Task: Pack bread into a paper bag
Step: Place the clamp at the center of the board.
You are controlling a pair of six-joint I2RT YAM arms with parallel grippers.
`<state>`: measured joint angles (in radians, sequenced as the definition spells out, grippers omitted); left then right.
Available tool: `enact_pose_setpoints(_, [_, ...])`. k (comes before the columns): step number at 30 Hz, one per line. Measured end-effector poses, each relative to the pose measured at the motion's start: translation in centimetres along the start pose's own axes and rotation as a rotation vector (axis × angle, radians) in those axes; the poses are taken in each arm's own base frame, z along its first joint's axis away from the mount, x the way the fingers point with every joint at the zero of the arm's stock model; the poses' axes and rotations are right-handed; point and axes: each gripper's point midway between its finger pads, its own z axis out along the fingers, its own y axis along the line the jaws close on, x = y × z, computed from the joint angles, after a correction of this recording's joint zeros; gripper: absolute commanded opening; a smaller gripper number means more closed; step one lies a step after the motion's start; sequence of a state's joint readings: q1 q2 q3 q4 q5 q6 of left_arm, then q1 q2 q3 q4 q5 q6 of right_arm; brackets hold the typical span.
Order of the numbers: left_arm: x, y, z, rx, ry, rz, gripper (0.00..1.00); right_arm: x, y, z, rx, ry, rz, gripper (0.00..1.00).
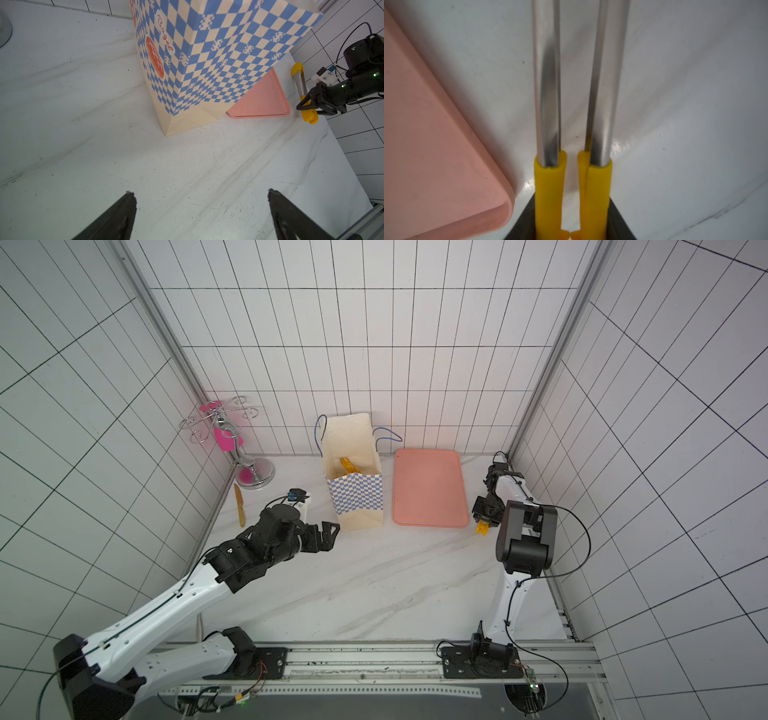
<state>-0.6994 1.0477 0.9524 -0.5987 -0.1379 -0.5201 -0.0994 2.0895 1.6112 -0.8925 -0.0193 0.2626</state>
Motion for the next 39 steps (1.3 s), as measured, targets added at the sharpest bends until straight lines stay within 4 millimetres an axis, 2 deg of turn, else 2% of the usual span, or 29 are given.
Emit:
enact_pose_setpoints(5, [0.1,-0.1,0.0,0.006,0.004,-0.006,0.99,-0.9,0.3,0.7,0.005,0.033,-0.005,0.37])
enact_pose_setpoints(12, [0.2,-0.1,0.0,0.007,0.006,-0.015,0.99,-1.0,0.4,1.8,0.004,0.096,-0.008,0.38])
enact_pose_setpoints(23, [0.3,-0.2,0.0,0.016,0.011,-0.024,0.99,-0.7,0.8,1.8,-0.038,0.123,-0.031,0.53])
enact_pose_setpoints(37, [0.4,-0.3,0.1,0.022,0.018,-0.03,0.99,-0.6,1.4,1.7,-0.071,0.126,-0.056,0.64])
enact_pose_setpoints(38, [0.4,-0.4,0.1,0.022,0.017,-0.03,0.99,-0.7,1.4,1.7,-0.072,0.125,-0.056,0.66])
enact_pose_setpoints(39, [0.4,-0.3,0.1,0.022,0.018,-0.03,0.99,-0.7,1.5,1.7,-0.075,0.125,-0.055,1.0])
